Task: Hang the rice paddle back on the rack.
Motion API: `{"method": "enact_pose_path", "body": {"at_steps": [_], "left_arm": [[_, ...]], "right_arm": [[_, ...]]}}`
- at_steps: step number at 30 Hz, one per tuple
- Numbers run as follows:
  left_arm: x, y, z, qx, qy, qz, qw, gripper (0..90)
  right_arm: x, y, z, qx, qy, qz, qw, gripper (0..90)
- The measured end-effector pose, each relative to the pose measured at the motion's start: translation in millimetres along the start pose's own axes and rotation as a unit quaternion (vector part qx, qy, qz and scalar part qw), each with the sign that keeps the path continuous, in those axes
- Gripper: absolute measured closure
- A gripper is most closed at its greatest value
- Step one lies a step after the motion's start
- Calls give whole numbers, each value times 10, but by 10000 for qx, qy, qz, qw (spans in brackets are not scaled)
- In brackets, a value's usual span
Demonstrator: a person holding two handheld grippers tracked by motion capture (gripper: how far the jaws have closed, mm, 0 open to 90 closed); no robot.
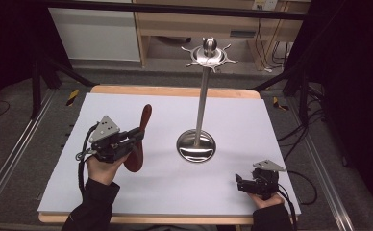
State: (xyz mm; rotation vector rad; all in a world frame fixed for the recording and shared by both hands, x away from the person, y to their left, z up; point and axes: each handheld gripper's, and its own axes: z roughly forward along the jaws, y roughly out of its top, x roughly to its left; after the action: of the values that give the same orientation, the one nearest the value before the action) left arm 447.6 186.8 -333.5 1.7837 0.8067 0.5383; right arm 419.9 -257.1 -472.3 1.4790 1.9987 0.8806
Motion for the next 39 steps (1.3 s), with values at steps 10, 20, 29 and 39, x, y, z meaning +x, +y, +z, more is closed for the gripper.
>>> {"method": "enact_pose_path", "body": {"at_steps": [10,20,29,39], "left_arm": [[-112,188,-21,-268,-83,188,9994,783],[-211,411,-8,-394,-142,306,9987,783],[-243,541,-4,-443,-161,390,9981,783],[-238,649,16,-531,-273,299,9978,783]], "right_arm": [[1,2,-6,-16,-15,-9,10000,86],[1,4,-10,-16,-11,4,10000,86],[0,4,-9,-18,-6,-9,10000,86],[-2,4,-6,-18,-7,-13,10000,86]]}}
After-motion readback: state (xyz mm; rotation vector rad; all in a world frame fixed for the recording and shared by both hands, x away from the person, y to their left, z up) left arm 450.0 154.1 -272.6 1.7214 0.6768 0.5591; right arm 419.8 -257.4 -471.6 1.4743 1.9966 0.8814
